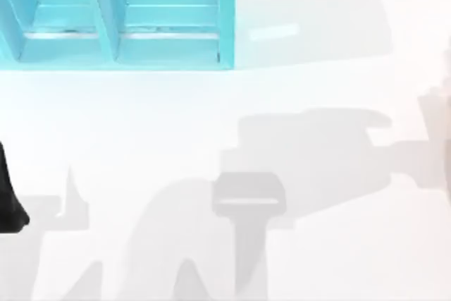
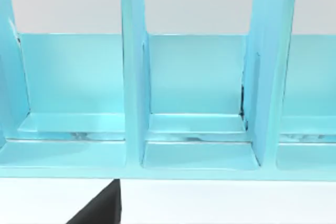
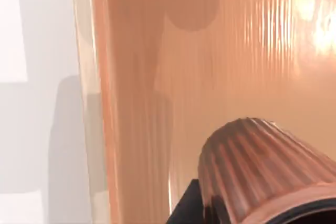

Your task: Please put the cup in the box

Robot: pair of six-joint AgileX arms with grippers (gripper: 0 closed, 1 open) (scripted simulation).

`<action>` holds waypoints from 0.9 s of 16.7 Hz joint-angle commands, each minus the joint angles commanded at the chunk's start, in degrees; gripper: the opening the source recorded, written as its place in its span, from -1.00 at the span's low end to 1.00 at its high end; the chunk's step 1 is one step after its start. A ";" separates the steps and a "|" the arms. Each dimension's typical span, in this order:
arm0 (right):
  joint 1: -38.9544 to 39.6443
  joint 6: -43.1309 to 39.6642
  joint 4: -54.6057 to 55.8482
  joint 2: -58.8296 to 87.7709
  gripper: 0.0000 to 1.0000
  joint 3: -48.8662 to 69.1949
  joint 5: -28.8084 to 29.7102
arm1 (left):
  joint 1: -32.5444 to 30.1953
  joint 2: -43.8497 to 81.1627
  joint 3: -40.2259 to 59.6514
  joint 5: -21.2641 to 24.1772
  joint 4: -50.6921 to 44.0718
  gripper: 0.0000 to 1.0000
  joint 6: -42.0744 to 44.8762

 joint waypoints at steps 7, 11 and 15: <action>-15.25 -17.14 -2.00 -9.21 -1.00 -10.34 -5.55 | 0.00 0.00 0.00 0.00 0.00 1.00 0.00; -15.10 -17.05 -1.92 -8.98 -1.00 -10.23 -5.46 | 0.00 0.00 0.00 0.00 0.00 1.00 0.00; -14.87 -16.91 1.63 -8.71 -1.00 -13.54 -5.46 | 0.00 0.00 0.00 0.00 0.00 1.00 0.00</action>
